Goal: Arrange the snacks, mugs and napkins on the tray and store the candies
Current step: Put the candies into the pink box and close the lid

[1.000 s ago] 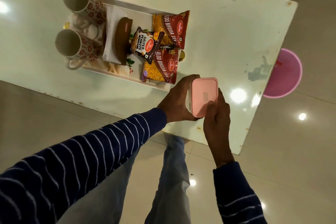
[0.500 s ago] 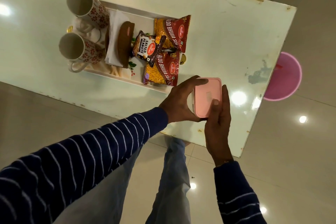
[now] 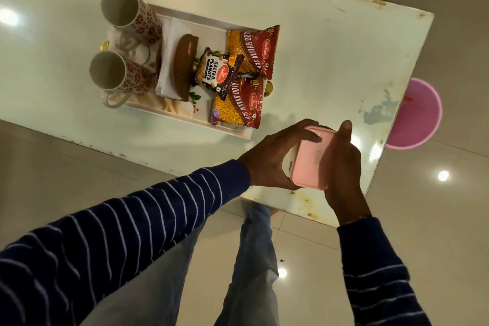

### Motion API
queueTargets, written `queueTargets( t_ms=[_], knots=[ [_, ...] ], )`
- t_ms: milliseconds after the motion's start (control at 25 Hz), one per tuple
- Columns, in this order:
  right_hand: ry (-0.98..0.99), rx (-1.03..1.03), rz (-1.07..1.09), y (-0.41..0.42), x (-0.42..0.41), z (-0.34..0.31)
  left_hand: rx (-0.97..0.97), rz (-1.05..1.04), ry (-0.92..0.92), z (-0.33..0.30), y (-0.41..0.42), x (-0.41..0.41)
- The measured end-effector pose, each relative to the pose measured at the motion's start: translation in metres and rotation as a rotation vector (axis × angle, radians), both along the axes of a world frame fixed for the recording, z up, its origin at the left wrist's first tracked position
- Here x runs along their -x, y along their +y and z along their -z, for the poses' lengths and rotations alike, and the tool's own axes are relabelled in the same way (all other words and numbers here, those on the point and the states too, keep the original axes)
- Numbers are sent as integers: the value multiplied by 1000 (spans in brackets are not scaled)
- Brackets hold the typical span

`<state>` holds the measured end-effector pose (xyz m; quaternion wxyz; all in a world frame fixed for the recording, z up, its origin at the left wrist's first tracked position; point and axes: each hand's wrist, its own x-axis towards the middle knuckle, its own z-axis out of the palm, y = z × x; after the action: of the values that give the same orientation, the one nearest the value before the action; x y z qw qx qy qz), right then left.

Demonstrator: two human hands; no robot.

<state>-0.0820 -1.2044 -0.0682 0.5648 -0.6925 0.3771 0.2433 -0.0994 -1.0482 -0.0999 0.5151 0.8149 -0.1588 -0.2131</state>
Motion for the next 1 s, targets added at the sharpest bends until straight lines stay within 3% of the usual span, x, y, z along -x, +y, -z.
queueTargets(
  t_ms=[120, 480, 680, 1000],
  knots=[
    [-90, 70, -7, 4, -4, 4, 0, -15, 2, -2, -1, -2],
    [-64, -26, 39, -1, -23, 10, -34, -5, 38, 12, -5, -17],
    [-177, -170, -27, -2, -44, 18, -88, -306, 55, 18, 1, -34],
    [-171, 93, -304, 2, -54, 51, -285, -407, 88, 30, -9, -27]
  ],
)
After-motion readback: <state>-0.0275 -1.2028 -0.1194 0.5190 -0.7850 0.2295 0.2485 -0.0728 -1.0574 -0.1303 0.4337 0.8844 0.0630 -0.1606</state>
